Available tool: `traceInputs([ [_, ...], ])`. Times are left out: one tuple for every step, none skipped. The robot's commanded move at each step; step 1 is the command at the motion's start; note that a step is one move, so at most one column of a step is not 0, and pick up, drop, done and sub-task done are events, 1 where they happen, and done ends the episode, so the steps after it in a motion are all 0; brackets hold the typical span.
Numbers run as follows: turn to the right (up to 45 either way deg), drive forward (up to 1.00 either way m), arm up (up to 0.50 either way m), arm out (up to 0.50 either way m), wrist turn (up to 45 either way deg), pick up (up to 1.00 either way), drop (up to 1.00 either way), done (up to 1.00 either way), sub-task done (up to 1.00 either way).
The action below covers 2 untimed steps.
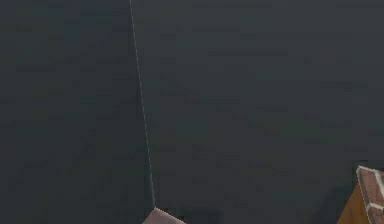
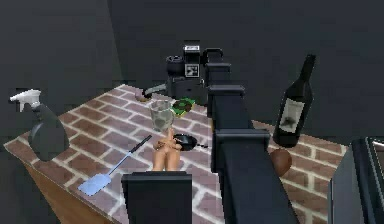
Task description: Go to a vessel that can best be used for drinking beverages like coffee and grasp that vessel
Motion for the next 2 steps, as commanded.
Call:
traceInputs([
  [0.0, 0.0, -0.16, 0.0, 0.0, 0.0, 0.0, 0.0, 0.0],
  [0.0, 0.0, 0.0, 0.0, 0.0, 1.0, 0.0, 0.0, 0.0],
])
